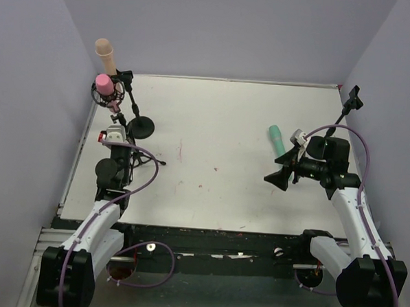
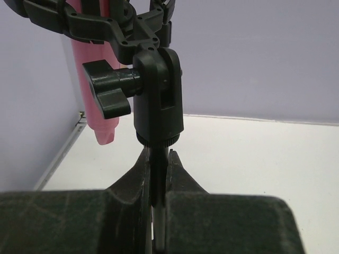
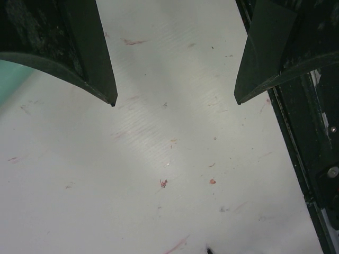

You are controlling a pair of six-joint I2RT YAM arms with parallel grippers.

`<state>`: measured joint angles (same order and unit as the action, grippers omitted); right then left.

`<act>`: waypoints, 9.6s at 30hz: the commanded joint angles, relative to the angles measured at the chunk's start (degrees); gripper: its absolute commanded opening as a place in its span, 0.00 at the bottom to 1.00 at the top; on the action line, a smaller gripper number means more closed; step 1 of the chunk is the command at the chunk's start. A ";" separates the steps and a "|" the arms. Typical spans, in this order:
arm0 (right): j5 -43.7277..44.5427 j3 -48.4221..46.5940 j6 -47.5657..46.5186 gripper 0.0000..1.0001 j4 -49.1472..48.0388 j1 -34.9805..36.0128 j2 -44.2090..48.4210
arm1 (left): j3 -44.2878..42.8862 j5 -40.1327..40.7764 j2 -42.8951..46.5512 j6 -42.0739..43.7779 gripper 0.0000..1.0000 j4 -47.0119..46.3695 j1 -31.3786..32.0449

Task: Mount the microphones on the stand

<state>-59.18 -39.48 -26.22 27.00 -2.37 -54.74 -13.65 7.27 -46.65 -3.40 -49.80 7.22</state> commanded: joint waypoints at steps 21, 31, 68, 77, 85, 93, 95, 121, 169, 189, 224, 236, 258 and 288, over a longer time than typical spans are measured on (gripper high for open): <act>0.55 -0.24 -1.29 1.00 -0.02 -0.18 -1.07 | -4.28 -5.15 -10.48 -0.99 0.16 -11.02 -6.70; 0.56 -0.24 -1.29 1.00 0.15 -0.18 -0.89 | -4.63 -6.04 -8.37 -1.70 0.42 -7.95 -6.70; 17.35 -29.51 6.95 1.00 23.27 -6.92 -1.16 | -17.55 -44.10 27.40 -14.19 0.99 61.66 -0.55; 20.66 -25.82 20.06 1.00 14.40 -26.19 0.60 | -12.01 -35.05 34.52 -9.70 0.99 61.22 5.52; 32.10 -16.95 18.93 1.00 -3.25 -26.98 -2.56 | -11.05 -31.44 38.21 -7.41 0.99 61.58 8.86; 26.66 -11.93 14.79 0.99 -20.92 -26.98 -10.63 | -10.78 -30.91 38.22 -6.89 0.99 61.40 9.12; 24.82 -11.58 13.57 1.00 -23.74 -26.98 -13.80 | -10.87 -30.65 37.95 -6.80 0.99 61.49 9.12; 20.07 -2.97 14.53 0.49 -70.60 -26.98 -29.37 | -10.52 -33.02 33.29 -5.74 0.99 60.70 9.12; -13.95 -26.17 -13.94 0.12 1.91 17.84 -23.92 | -10.17 -35.74 33.91 -4.78 0.99 59.29 9.12; -6.13 -18.88 -19.66 0.53 7.18 13.72 -16.72 | -10.17 -35.31 35.14 -4.42 0.99 59.56 9.12; 48.35 -8.86 12.59 0.90 -13.11 2.28 -31.29 | -10.08 -35.74 36.55 -4.51 0.99 59.38 9.12; 50.92 -9.21 12.86 0.57 -13.82 3.87 -38.51 | -10.08 -35.74 36.37 -4.34 0.99 59.38 9.12; 19.30 -37.31 9.16 0.13 6.99 0.17 -18.39 | -23.70 -40.66 24.61 -44.29 0.99 43.67 9.21; -24.93 -46.57 38.35 0.12 -3.54 2.37 -11.18 | -74.41 -15.79 -33.41 -35.53 0.79 33.81 44.10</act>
<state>-80.64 -87.59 9.69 25.71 -0.32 -67.13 -84.47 -9.82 -78.46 -36.29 -13.78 50.78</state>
